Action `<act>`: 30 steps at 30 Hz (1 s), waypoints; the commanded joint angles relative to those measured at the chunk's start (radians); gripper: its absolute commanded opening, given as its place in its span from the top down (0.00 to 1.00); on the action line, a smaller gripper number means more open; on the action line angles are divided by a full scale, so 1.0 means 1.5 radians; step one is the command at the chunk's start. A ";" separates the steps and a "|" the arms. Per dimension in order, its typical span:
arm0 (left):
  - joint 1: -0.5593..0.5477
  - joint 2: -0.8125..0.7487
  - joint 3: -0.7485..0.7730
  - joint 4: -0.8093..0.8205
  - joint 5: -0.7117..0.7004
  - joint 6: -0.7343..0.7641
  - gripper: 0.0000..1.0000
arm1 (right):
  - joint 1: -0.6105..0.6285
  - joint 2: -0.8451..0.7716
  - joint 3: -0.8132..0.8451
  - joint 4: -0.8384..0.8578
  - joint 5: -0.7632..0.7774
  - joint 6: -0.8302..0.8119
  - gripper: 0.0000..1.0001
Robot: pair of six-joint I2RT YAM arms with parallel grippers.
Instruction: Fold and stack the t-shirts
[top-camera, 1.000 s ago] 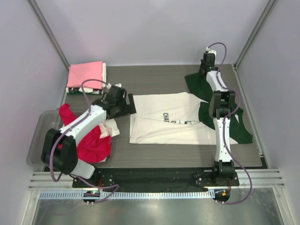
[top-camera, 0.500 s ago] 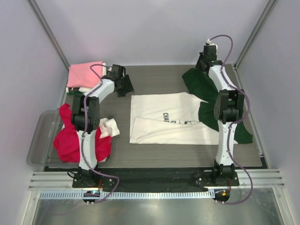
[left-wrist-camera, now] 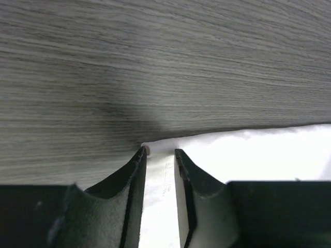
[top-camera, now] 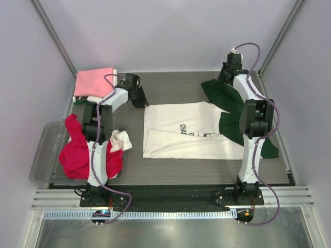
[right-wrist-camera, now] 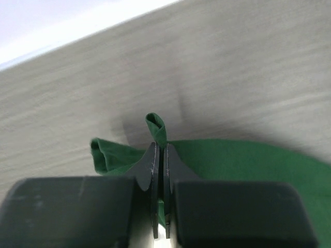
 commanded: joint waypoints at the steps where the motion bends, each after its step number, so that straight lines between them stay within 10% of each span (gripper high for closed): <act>1: 0.002 0.013 -0.006 0.028 0.029 0.001 0.72 | -0.008 -0.084 -0.033 0.004 -0.001 0.010 0.99; 8: 0.002 0.018 0.000 0.034 0.038 0.008 1.00 | -0.035 -0.183 -0.153 0.002 0.014 0.011 0.99; 30: 0.006 -0.068 -0.067 0.036 0.046 0.037 1.00 | -0.072 -0.662 -0.663 0.000 0.162 0.100 0.99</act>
